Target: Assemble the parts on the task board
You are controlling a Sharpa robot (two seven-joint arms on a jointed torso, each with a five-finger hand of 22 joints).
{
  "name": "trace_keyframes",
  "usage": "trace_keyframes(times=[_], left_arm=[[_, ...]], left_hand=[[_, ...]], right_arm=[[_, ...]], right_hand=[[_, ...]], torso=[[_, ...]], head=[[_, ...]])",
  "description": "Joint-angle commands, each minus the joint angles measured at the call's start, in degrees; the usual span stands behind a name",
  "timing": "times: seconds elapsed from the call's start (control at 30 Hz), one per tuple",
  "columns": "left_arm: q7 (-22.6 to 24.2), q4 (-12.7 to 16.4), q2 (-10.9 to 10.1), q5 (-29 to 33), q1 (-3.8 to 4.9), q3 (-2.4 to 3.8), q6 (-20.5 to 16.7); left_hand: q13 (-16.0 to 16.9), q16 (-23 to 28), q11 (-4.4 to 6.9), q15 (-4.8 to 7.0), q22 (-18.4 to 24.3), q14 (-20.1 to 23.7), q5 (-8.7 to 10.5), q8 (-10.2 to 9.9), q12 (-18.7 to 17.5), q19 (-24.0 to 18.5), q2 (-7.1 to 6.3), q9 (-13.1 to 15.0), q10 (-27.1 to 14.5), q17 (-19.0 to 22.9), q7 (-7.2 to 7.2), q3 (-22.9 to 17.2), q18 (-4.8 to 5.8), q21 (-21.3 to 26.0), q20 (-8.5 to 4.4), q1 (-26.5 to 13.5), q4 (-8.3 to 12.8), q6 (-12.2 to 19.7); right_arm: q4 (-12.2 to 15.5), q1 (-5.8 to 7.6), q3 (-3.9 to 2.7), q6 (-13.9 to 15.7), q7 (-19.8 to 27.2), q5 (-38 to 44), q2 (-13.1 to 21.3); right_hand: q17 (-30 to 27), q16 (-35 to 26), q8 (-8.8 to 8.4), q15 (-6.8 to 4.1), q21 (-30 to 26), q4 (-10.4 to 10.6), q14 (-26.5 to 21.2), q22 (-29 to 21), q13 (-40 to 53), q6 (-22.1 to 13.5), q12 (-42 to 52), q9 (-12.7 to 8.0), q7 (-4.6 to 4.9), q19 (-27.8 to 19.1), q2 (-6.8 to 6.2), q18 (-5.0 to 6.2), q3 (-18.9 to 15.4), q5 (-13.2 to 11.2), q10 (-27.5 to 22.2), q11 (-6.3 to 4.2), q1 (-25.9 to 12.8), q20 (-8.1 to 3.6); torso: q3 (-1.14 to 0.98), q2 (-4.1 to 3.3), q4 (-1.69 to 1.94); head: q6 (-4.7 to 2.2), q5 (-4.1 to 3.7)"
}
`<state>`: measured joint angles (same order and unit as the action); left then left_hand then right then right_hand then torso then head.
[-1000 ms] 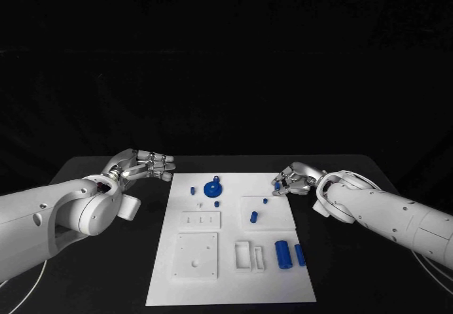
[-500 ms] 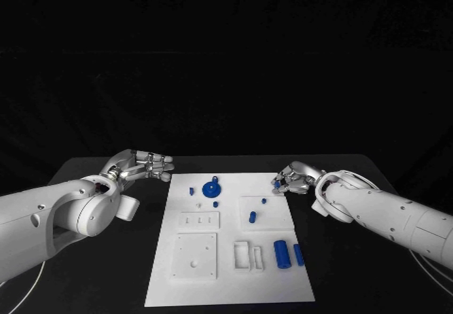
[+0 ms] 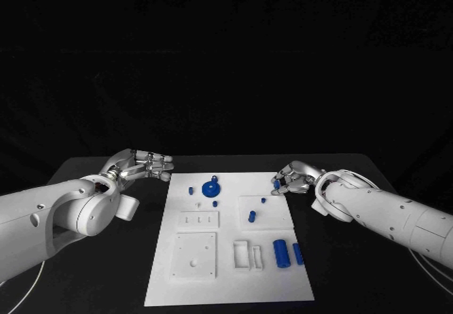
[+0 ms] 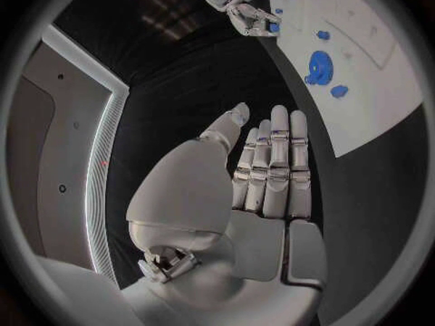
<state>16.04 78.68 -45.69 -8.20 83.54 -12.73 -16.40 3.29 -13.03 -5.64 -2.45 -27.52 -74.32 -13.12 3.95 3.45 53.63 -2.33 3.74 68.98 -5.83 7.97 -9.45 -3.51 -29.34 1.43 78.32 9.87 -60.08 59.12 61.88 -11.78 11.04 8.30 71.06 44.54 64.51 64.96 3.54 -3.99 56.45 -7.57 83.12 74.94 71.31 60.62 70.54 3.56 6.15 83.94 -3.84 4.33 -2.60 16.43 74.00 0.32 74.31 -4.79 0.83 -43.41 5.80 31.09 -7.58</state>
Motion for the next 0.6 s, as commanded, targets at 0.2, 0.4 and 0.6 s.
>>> trace_keyframes(times=[0.2,0.4,0.6], left_arm=[[0.26,0.1,0.07,-0.13,0.03,0.04,0.75],[0.27,0.07,0.07,-0.13,0.03,0.04,0.75],[0.28,0.01,0.08,-0.13,0.03,0.04,0.78]], left_hand=[[0.07,0.26,0.06,0.08,-0.09,-0.19,-0.17,-0.23,-0.1,-0.32,0.56,-0.03,-0.37,0.09,0.08,-0.01,-0.19,0.07,-0.16,-0.09,0.16,0.41],[0.07,0.26,0.06,0.08,-0.09,-0.19,-0.17,-0.23,-0.1,-0.32,0.56,-0.03,-0.37,0.09,0.08,-0.01,-0.19,0.07,-0.16,-0.09,0.16,0.41],[0.07,0.26,0.06,0.08,-0.09,-0.19,-0.17,-0.23,-0.1,-0.32,0.56,-0.03,-0.37,0.09,0.08,-0.01,-0.19,0.07,-0.16,-0.09,0.16,0.41]], right_arm=[[0.02,-0.13,-0.01,-0.51,0.34,0.08,0.16],[-0.25,-0.19,-0.01,-1.07,0.49,-0.54,0.2],[-0.36,-0.24,-0.01,-1.37,0.57,-0.68,0.26]], right_hand=[[-0.06,-0.21,0.01,0.48,-0.04,-0.05,0.1,7.0,-0.02,-0.3,-0.25,0.01,0.02,2.02,0.35,0.94,0.27,0.09,-0.23,0.23,1.05,0.24],[-0.12,-0.28,-0.04,0.48,0.01,-1.02,0.07,7.01,-0.05,-0.3,-0.25,-0.01,0.09,1.98,0.79,0.93,0.9,0.43,-0.29,0.27,1.01,0.26],[-0.09,-0.22,0.0,0.45,0.06,-2.79,0.09,7.01,-0.06,-0.05,-0.21,0.0,0.05,1.96,1.5,0.92,2.28,1.59,-0.29,0.24,0.3,0.23]], torso=[[0.0,-0.01,0.03],[0.03,0.02,0.01],[-0.02,-0.01,0.07]], head=[[0.02,-0.19],[0.13,-0.35],[0.12,-0.42]])
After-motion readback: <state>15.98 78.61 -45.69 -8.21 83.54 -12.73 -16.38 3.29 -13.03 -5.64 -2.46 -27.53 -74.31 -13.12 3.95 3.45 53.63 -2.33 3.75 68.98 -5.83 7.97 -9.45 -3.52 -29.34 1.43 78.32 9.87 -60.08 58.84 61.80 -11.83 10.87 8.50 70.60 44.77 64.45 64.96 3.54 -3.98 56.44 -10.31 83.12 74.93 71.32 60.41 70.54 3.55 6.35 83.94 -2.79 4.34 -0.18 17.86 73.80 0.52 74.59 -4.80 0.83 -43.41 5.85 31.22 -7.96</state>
